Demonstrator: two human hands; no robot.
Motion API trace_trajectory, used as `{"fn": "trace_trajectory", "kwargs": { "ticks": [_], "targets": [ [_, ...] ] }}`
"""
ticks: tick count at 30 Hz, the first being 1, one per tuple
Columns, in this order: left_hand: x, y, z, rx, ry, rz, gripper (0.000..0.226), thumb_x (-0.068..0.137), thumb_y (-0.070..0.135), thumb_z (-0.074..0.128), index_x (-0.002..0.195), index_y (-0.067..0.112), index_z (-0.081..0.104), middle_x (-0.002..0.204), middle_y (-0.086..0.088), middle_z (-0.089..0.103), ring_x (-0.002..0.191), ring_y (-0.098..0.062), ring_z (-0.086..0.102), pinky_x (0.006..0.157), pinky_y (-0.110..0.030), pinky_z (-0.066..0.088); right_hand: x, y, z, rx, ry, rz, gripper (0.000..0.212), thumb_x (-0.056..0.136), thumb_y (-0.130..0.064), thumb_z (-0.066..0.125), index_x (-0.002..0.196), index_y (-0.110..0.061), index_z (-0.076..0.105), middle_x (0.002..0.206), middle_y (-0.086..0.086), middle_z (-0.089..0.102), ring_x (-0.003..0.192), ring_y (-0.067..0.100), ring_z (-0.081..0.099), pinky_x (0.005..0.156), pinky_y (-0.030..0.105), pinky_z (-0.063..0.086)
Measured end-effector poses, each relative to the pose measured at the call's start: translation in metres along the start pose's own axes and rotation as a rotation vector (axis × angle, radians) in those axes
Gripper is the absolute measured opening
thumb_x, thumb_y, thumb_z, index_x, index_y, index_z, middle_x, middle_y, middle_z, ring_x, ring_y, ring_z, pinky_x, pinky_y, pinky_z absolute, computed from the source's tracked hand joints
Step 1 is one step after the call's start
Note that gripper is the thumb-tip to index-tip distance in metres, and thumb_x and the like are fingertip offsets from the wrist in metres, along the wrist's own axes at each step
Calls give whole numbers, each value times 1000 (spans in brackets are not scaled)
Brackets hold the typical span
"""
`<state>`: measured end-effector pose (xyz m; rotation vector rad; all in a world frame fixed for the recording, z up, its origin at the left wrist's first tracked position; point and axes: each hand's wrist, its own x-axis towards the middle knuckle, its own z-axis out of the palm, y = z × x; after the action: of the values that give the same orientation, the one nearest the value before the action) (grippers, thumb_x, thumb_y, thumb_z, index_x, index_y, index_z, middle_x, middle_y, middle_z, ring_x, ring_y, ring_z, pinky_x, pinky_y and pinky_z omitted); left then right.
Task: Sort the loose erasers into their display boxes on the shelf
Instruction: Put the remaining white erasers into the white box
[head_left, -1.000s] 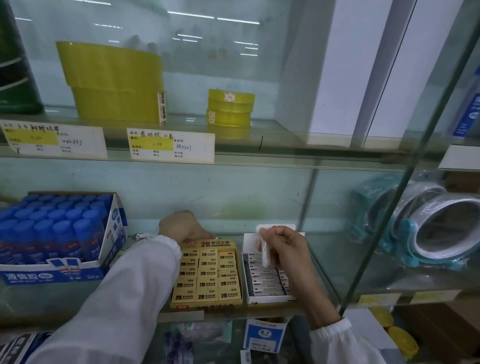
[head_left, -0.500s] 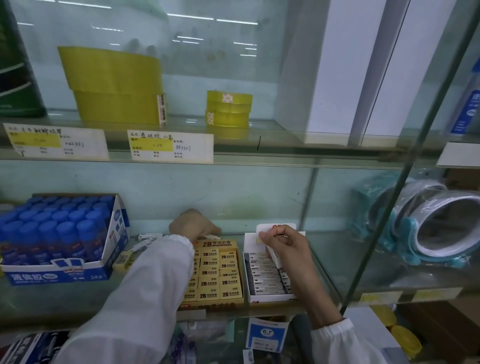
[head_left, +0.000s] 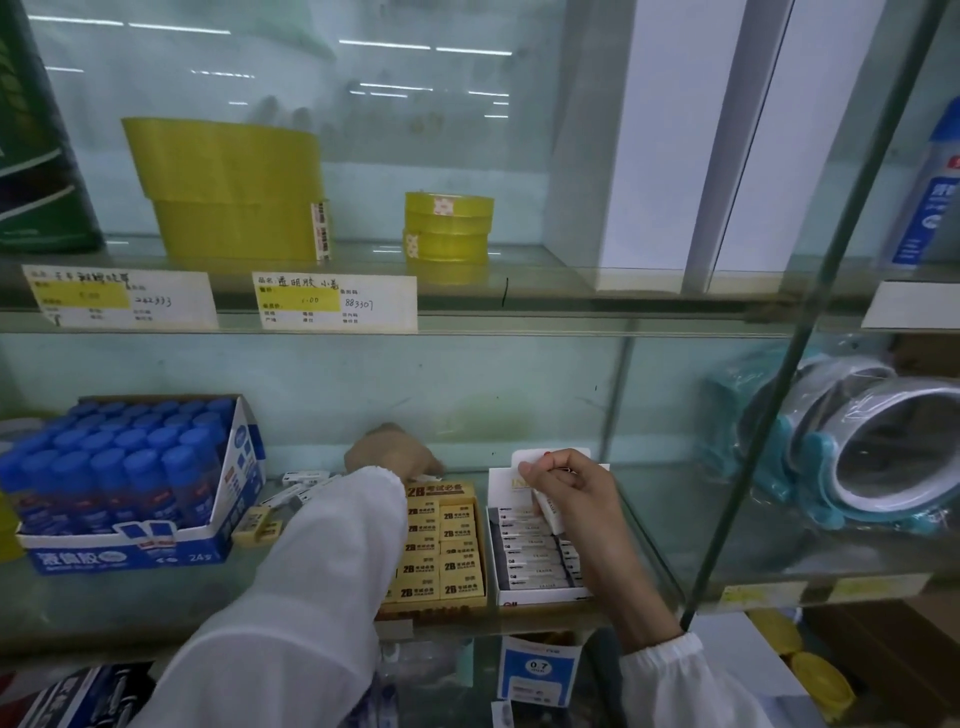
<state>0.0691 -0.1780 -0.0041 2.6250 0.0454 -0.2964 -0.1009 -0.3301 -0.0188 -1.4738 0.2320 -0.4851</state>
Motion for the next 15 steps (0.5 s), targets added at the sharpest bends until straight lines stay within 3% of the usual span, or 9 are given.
{"fn": "trace_trajectory", "kwargs": {
  "ticks": [5, 9, 15],
  "targets": [
    [4, 3, -1, -67, -73, -14, 19, 71, 28, 82, 71, 16, 67, 71, 0, 69, 64, -17, 64, 59, -26, 50, 1, 2, -4, 19, 15, 7, 11, 84, -14, 74, 83, -8, 64, 85, 15, 75, 69, 22, 68, 62, 31, 51],
    [17, -6, -4, -199, -93, 21, 28, 75, 10, 74, 56, 14, 54, 75, -6, 62, 72, -23, 57, 71, -31, 51, 2, 1, -3, 9, -3, 8, 12, 84, -17, 74, 81, -11, 65, 86, 15, 75, 70, 21, 69, 64, 32, 50],
    [8, -10, -8, 80, -75, 21, 19, 73, 40, 77, 78, 23, 70, 75, 5, 71, 67, -14, 66, 59, -25, 46, 2, 0, -2, -11, -1, 17, 12, 84, -19, 75, 79, -13, 65, 80, 9, 75, 64, 14, 67, 62, 29, 48]
  ]
}}
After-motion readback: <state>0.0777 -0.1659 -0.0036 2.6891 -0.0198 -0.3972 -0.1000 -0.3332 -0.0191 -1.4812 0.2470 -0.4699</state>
